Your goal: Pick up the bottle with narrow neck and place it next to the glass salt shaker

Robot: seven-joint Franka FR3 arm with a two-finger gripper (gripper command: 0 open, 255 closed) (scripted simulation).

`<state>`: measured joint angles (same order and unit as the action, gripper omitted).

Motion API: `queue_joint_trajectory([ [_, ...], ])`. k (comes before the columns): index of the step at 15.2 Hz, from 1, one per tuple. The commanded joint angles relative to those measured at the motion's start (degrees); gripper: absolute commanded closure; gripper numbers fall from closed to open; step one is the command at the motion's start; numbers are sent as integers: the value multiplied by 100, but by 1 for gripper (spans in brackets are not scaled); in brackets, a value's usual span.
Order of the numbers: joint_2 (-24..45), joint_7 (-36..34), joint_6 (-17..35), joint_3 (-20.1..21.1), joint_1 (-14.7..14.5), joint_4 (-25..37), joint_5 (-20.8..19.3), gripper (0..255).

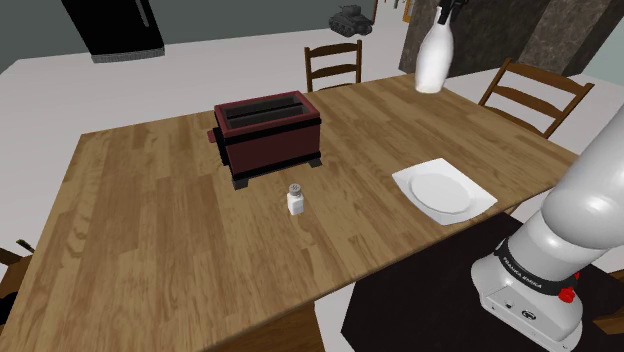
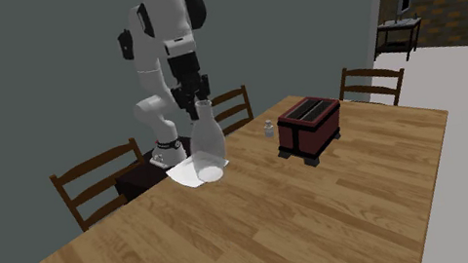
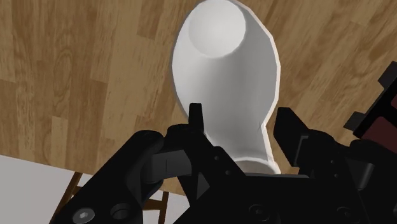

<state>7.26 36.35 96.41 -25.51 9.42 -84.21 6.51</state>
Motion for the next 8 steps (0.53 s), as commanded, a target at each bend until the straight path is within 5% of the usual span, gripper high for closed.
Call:
queue_joint_trajectory([
  [1,-433,-256,54,84,-184,-428,-218,255],
  [8,-1594,-1248,-99,601,-630,-1315,-733,255],
])
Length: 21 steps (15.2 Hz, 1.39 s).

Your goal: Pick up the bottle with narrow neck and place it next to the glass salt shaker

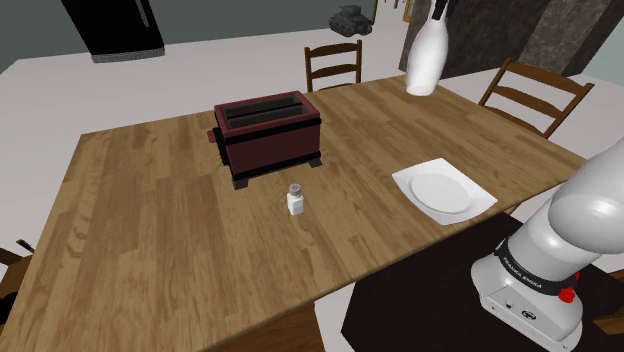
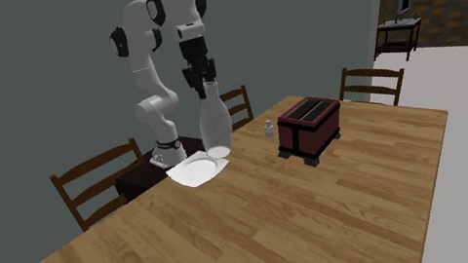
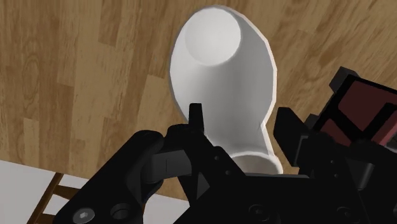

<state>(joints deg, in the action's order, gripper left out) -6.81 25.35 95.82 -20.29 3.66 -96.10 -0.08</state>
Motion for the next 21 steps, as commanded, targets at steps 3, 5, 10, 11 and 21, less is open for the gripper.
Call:
queue_joint_trajectory([
  [3,-585,-565,-171,349,-186,-377,-195,255],
  [5,-819,-837,-272,537,-265,-506,-244,255],
  [10,-1294,-1506,-560,1017,-457,-702,-279,255],
  [11,-1370,-1638,-621,1114,-495,-721,-274,255],
  [21,-1790,-2965,-1267,2109,-868,-528,-73,255],
])
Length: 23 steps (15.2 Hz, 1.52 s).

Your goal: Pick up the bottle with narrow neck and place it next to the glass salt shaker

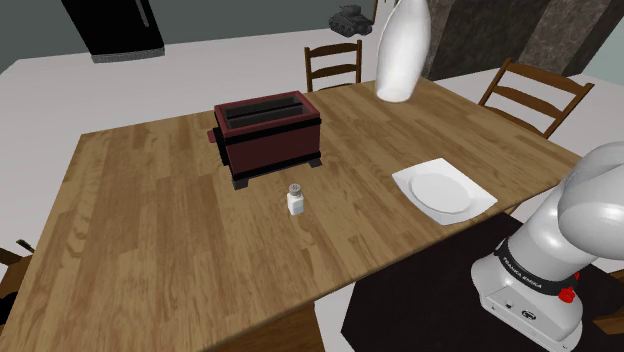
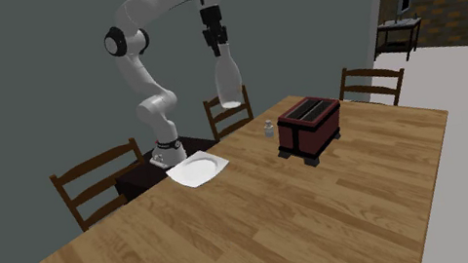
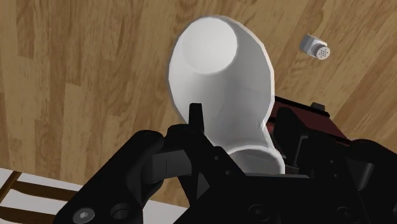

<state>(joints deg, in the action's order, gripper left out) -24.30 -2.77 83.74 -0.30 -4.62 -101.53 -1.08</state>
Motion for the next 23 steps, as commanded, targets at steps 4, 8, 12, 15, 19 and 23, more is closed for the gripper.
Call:
queue_joint_trajectory([
  [4,-32,-700,-322,520,-182,282,141,255],
  [8,-74,-1014,-312,757,-262,230,212,255],
  [12,-244,-1007,1,752,-271,-252,229,255],
  [15,-357,-1004,230,750,-279,-594,240,255],
  [19,-490,-1002,531,750,-289,-1028,255,255],
  [23,-604,-1000,829,753,-299,-1439,268,255],
])
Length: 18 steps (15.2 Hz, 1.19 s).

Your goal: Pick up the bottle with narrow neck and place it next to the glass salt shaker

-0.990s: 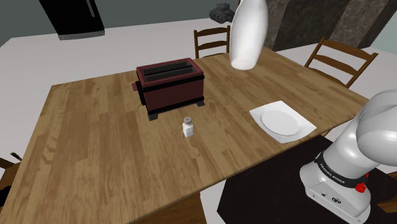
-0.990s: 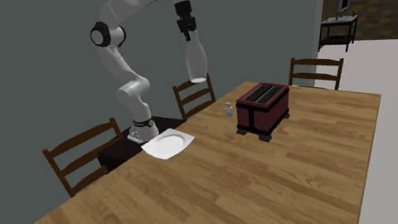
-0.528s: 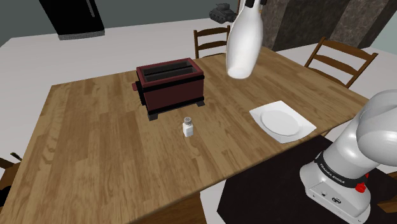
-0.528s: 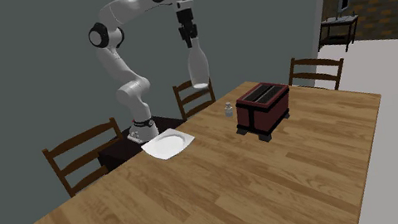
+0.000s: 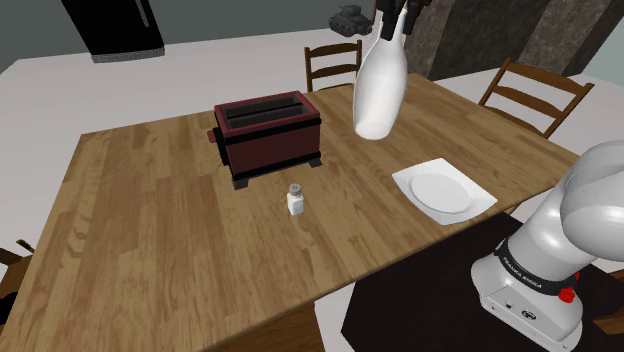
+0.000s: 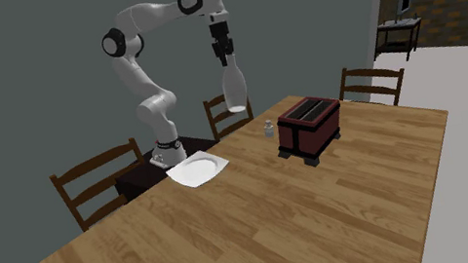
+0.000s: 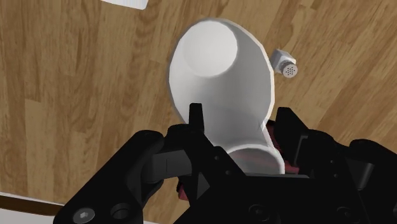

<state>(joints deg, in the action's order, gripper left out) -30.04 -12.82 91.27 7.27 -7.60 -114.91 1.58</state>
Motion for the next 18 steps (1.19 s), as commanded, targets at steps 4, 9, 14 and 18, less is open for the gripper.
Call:
queue_joint_trajectory([
  [4,-125,5,372,2,-11,-492,15,255],
  [9,-218,3,742,12,-22,-954,30,255],
  [14,-282,-1,1114,25,-33,-1389,45,255],
  [18,-311,-6,1415,38,-41,-1720,56,255],
])
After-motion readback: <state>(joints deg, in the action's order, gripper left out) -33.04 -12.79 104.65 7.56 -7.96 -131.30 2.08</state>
